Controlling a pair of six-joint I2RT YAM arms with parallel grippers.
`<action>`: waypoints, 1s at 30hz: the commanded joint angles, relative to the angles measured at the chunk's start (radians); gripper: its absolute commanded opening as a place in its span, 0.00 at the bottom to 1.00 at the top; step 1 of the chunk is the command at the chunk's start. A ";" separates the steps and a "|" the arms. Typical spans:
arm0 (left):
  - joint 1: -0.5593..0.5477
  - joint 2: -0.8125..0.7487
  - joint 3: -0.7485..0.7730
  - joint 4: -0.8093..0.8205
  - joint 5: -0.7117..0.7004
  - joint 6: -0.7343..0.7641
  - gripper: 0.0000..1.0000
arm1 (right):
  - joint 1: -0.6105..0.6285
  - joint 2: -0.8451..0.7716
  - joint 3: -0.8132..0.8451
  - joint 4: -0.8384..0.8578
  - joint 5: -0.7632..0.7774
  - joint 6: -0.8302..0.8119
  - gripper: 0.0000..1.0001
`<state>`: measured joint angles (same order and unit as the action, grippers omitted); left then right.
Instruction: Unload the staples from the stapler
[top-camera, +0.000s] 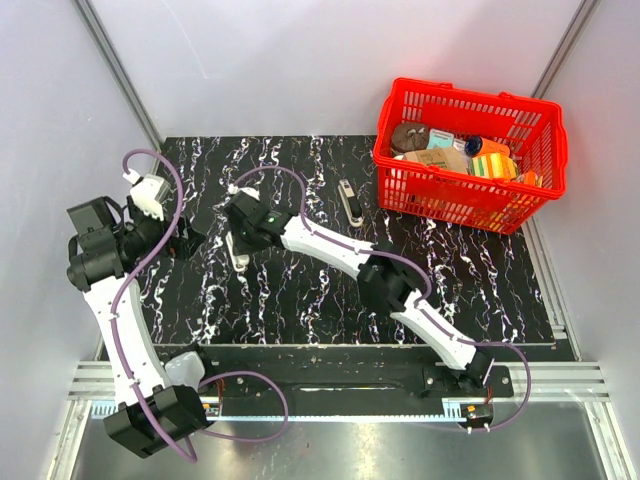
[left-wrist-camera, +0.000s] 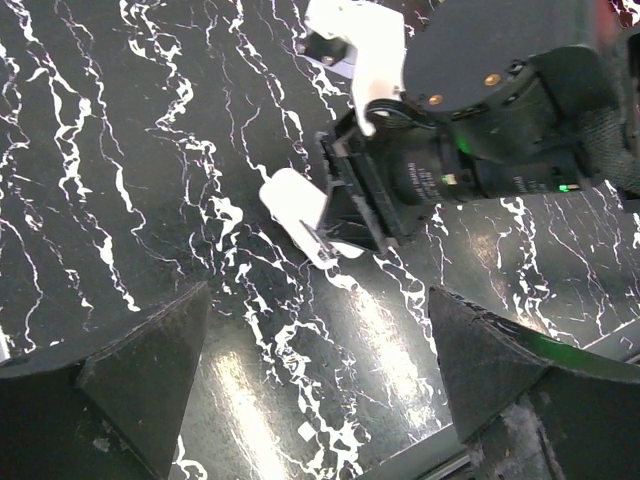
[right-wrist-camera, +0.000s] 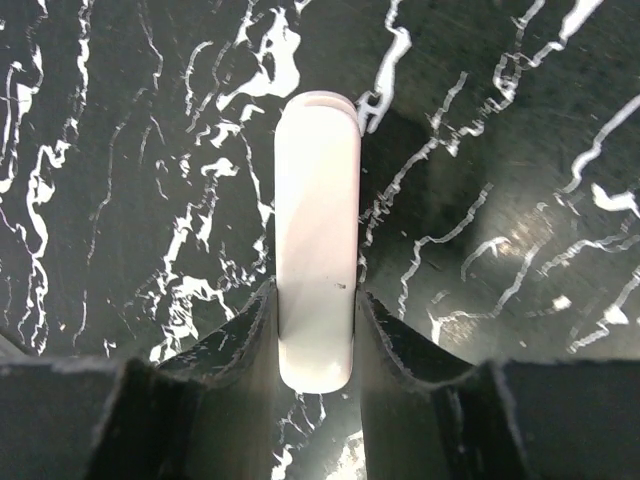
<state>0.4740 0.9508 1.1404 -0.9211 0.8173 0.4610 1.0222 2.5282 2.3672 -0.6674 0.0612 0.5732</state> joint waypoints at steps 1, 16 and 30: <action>0.008 -0.014 -0.016 0.013 0.049 -0.007 0.95 | 0.026 0.110 0.205 -0.138 0.025 0.025 0.00; 0.011 -0.004 -0.068 0.039 0.097 -0.004 0.99 | 0.044 0.081 0.168 -0.054 -0.040 0.048 0.50; 0.011 -0.033 -0.083 0.053 0.098 0.022 0.99 | 0.023 -0.138 0.006 -0.050 0.052 -0.035 0.61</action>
<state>0.4786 0.9371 1.0687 -0.9108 0.8780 0.4622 1.0576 2.5744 2.4107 -0.7349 0.0540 0.5964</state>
